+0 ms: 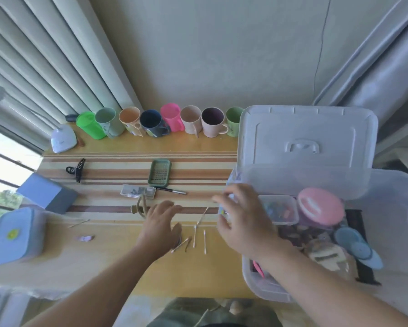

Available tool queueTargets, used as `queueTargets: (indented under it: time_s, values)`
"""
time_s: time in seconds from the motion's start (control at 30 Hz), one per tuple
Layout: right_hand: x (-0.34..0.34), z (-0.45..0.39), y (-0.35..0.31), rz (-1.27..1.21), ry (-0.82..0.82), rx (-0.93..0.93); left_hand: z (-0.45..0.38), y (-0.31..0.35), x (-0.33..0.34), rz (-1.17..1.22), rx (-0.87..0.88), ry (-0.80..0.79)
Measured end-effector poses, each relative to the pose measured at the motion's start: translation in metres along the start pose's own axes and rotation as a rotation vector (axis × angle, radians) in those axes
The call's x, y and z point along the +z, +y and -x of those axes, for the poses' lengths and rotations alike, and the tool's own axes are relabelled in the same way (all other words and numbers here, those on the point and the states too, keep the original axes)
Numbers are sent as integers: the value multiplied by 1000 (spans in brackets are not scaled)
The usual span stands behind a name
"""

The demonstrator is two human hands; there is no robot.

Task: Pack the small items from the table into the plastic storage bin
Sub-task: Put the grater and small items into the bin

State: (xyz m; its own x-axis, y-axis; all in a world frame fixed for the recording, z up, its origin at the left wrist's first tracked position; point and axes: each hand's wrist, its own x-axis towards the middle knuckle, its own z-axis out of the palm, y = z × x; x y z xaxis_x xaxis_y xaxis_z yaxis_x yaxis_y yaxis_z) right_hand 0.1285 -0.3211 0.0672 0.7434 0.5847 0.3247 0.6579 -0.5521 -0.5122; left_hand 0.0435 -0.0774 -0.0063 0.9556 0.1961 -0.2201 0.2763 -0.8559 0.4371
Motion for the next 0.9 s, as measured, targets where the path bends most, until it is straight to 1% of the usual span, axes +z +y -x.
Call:
queueTargets:
  time_s: [0.07, 0.13, 0.2, 0.27, 0.33, 0.43, 0.57, 0.67, 0.8, 0.9]
  values:
    - [45, -16, -29, 7, -223, 1, 15, -53, -9, -18, -128, -43]
    - [91, -24, -47, 45, -481, 89, 33, -96, -18, -44, -196, -70]
    - [133, -29, -53, 112, -688, 193, 49, -132, -22, -67, -236, -92]
    - [169, -29, -52, 167, -805, 284, 58, -159, -26, -82, -245, -113]
    - [195, -24, -48, 235, -869, 343, 60, -176, -31, -59, -240, -108]
    - [215, -17, -47, 322, -892, 344, 54, -192, -37, -20, -229, -66]
    - [224, -16, -46, 311, -865, 330, 27, -202, -41, 29, -198, -31]
    - [223, -11, -45, 261, -875, 352, -2, -201, -46, 14, -167, -61]
    - [224, 4, -47, 308, -845, 308, -51, -190, -54, -121, -115, -98]
    - [230, 11, -46, 337, -742, 277, -88, -181, -53, -205, -80, -198]
